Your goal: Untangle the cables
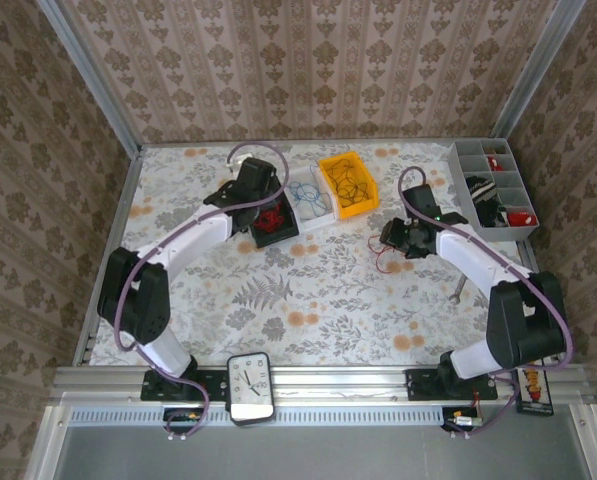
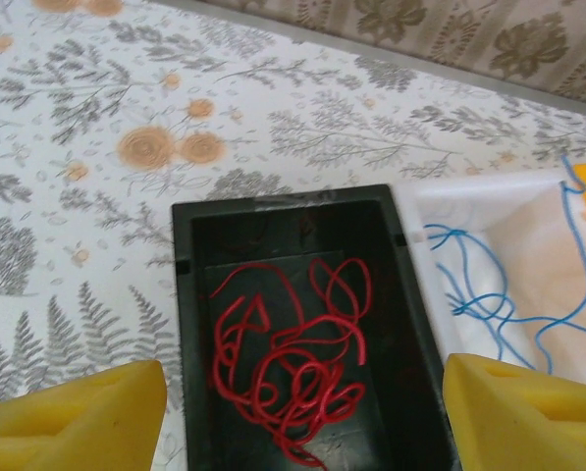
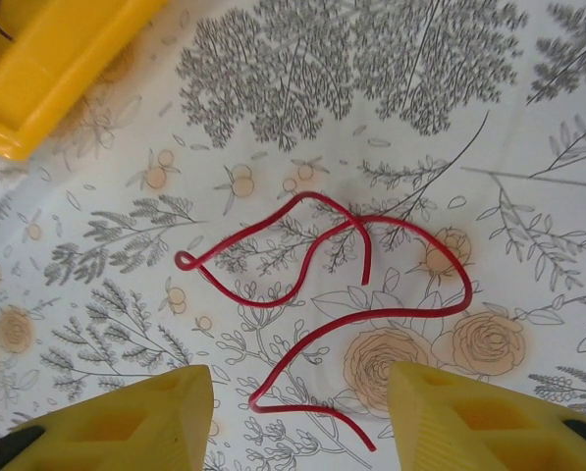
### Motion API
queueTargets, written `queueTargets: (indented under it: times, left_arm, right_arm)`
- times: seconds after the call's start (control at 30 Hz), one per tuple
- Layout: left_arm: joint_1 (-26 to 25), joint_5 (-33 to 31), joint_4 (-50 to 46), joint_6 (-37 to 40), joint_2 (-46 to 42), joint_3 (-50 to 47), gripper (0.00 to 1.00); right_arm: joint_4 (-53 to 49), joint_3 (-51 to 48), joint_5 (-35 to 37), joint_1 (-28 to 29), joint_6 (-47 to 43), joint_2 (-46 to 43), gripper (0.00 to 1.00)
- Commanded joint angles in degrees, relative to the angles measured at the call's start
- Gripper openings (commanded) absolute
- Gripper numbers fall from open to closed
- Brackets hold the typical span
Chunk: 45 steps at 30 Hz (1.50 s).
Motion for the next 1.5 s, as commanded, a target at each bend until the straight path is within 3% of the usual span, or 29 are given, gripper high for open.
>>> queueTargets:
  times: [0.0, 0.37, 0.67, 0.93, 1.2, 1.47]
  left_arm:
    - [0.1, -2.2, -1.2, -3.5, -1.5, -2.5, 0.75]
    - [0.1, -1.4, -0.2, -3.6, -3.0, -5.1, 0.75]
    - [0.1, 3.2, 2.2, -3.3, -1.6, -5.8, 0.74]
    - [0.0, 3.6, 2.6, -1.6, -1.7, -5.4, 0.74]
    - [-0.2, 4.7, 3.2, -1.8, -1.7, -5.8, 0.74]
    - [-0.2, 4.0, 3.0, -1.1, -2.1, -5.5, 0.74]
  right_arm:
    - [-1.9, -0.7, -0.3, 1.1, 2.3, 3.3, 0.54]
    - [1.2, 2.9, -2.1, 2.9, 6.3, 9.5, 0.57]
    - [3.6, 5.3, -4.6, 2.9, 10.9, 12.1, 0.7]
    - [3.4, 6.9, -1.7, 2.6, 19.2, 14.5, 0.72]
    - [3.1, 9.7, 0.5, 2.4, 23.4, 16.3, 0.69]
    - [4.1, 8.8, 1.2, 2.3, 24.2, 18.1, 0.53]
